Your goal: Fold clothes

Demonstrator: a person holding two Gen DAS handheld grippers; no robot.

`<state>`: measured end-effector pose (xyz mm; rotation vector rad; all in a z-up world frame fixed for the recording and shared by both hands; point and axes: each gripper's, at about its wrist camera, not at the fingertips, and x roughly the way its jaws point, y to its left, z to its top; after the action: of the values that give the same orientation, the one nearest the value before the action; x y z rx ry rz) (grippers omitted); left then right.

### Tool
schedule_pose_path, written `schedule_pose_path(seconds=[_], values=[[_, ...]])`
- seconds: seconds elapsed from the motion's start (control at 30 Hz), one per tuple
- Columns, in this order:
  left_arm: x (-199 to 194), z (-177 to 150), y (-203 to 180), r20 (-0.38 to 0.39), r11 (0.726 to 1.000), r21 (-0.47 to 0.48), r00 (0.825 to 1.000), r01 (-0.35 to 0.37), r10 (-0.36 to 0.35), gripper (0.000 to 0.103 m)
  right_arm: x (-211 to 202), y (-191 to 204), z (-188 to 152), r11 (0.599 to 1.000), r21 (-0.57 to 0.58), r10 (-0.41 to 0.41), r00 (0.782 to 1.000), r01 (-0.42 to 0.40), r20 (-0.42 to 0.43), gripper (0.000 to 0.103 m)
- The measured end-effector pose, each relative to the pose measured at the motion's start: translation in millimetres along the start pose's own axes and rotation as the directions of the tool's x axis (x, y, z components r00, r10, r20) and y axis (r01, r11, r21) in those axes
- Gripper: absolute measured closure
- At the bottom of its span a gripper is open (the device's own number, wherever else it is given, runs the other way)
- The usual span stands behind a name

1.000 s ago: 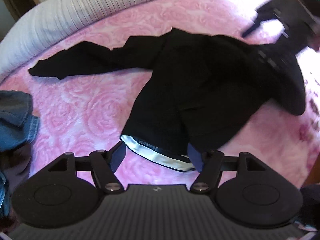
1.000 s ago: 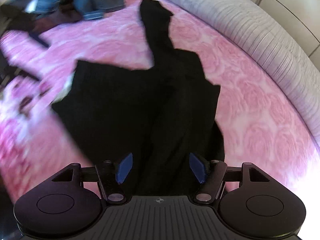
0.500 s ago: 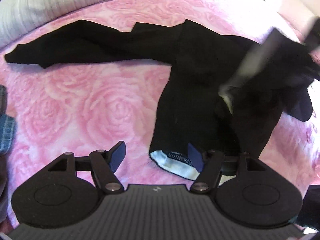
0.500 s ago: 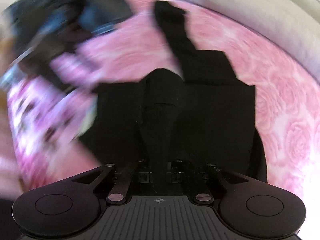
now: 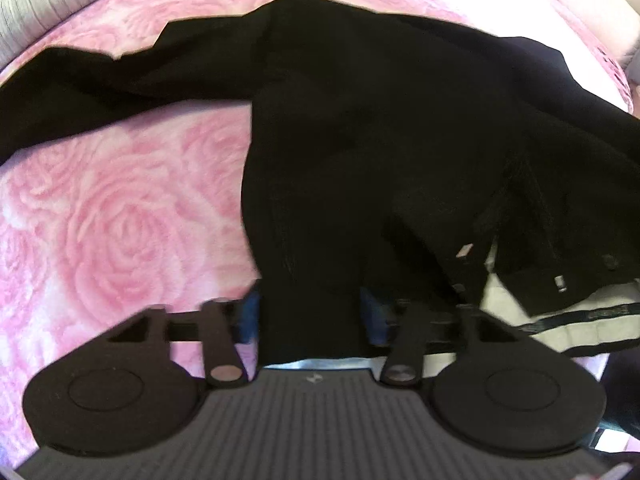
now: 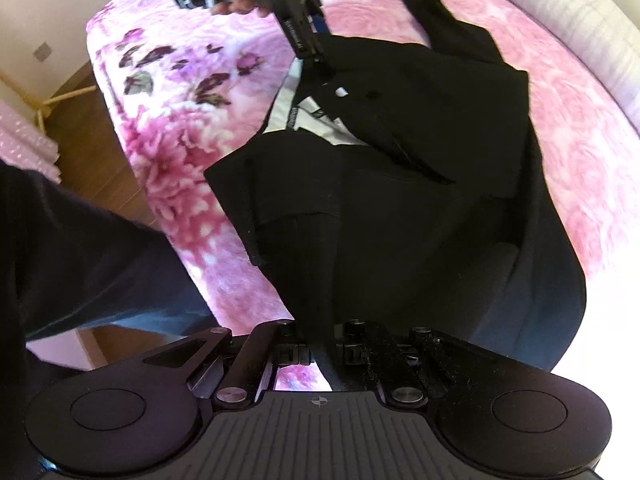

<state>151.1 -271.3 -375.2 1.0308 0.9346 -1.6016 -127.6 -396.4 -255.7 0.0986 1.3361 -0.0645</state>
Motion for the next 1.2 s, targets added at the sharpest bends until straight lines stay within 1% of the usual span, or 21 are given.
schedule_pose_path(seconds=[0.03,0.13,0.2,0.3,0.4,0.47,0.57,0.6,0.67,0.7,0.8,0.83,0.87,0.9,0.93,0.97,1.0,1.07,1.13,1.17,1.2], values=[[-6.8,0.7,-8.1,-0.007,1.000,0.023,1.000,0.006,-0.005,0.087,-2.2,1.0,-3.7,1.000,-0.009,-0.003,1.000,0.003,0.001,0.101],[-28.2,-3.7,-47.2,-0.038,0.992,0.123,0.999,0.030,-0.026,0.090,-12.0,2.7,-25.2,0.998,-0.062,-0.012,1.000,0.011,-0.014,0.101],[-41.5,-12.7,-82.5,-0.063,0.985,0.156,0.996,0.072,-0.063,0.090,-20.7,-1.4,-50.7,0.995,-0.098,-0.025,0.999,0.021,-0.038,0.101],[-53.7,-29.0,-140.2,-0.103,0.976,0.154,0.985,0.153,-0.138,0.090,-33.6,-11.4,-91.9,0.992,-0.118,-0.052,0.995,0.042,-0.080,0.100],[-58.1,-45.2,-200.6,-0.154,0.961,0.148,0.966,0.232,-0.210,0.090,-48.1,-20.9,-126.3,0.994,-0.099,-0.062,0.992,0.051,-0.106,0.100],[-56.4,-51.7,-231.5,-0.183,0.954,0.144,0.955,0.262,-0.234,0.090,-53.3,-23.9,-143.7,0.996,-0.084,-0.053,0.991,0.043,-0.120,0.100],[-53.5,-48.5,-248.3,-0.213,0.964,0.108,0.953,0.244,-0.217,0.085,-55.3,-29.2,-160.8,0.998,-0.053,-0.044,0.992,0.038,-0.116,0.100],[-55.6,-43.4,-246.4,-0.217,0.965,0.100,0.952,0.243,-0.218,0.083,-55.8,-31.8,-162.1,0.999,-0.039,-0.040,0.993,0.036,-0.108,0.100],[-62.1,-31.4,-240.3,-0.217,0.965,0.094,0.951,0.246,-0.221,0.075,-55.5,-37.4,-162.3,0.999,-0.009,-0.032,0.995,0.031,-0.091,0.100],[-67.4,-25.3,-234.5,-0.214,0.965,0.110,0.954,0.238,-0.210,0.067,-54.1,-40.1,-162.5,1.000,0.005,-0.027,0.996,0.028,-0.088,0.100],[-81.5,8.6,-222.6,-0.165,0.963,0.194,0.974,0.185,-0.154,0.063,-46.5,-43.4,-162.5,0.999,0.036,-0.022,0.996,0.025,-0.087,0.099],[-82.7,23.2,-221.0,-0.133,0.960,0.228,0.982,0.161,-0.134,0.056,-42.6,-43.0,-163.7,0.999,0.046,-0.021,0.996,0.026,-0.089,0.098],[-82.6,38.1,-219.5,-0.099,0.955,0.263,0.988,0.138,-0.115,0.053,-40.0,-43.6,-162.7,0.998,0.061,-0.021,0.995,0.027,-0.094,0.098],[-79.0,55.0,-222.5,-0.060,0.942,0.315,0.993,0.118,-0.105,0.044,-39.7,-44.3,-160.8,0.996,0.087,-0.022,0.995,0.031,-0.094,0.098],[-73.6,73.0,-228.1,-0.019,0.922,0.373,0.995,0.100,-0.100,0.038,-40.2,-44.7,-158.9,0.993,0.116,-0.024,0.995,0.034,-0.092,0.098],[-68.2,91.0,-233.7,0.022,0.900,0.430,0.995,0.078,-0.097,0.038,-41.2,-43.8,-157.2,0.990,0.138,-0.025,0.996,0.038,-0.091,0.098],[-59.0,109.0,-243.7,0.048,0.866,0.495,0.992,0.077,-0.116,0.038,-42.5,-42.2,-155.5,0.987,0.156,-0.027,0.996,0.041,-0.089,0.098],[-34.8,142.2,-270.4,0.066,0.776,0.623,0.981,0.102,-0.182,0.036,-44.9,-39.0,-152.3,0.980,0.192,-0.032,0.996,0.048,-0.086,0.098],[-5.1,168.2,-302.0,0.027,0.660,0.737,0.968,0.149,-0.249,0.036,-46.5,-34.1,-149.9,0.973,0.223,-0.036,0.996,0.054,-0.083,0.098],[9.6,176.2,-316.0,-0.011,0.600,0.781,0.965,0.171,-0.261,0.036,-46.3,-30.0,-149.5,0.970,0.235,-0.039,0.996,0.057,-0.080,0.098],[26.1,178.3,-329.6,-0.063,0.521,0.833,0.968,0.185,-0.243,0.037,-46.2,-25.9,-149.1,0.967,0.247,-0.041,0.996,0.059,-0.077,0.098]])
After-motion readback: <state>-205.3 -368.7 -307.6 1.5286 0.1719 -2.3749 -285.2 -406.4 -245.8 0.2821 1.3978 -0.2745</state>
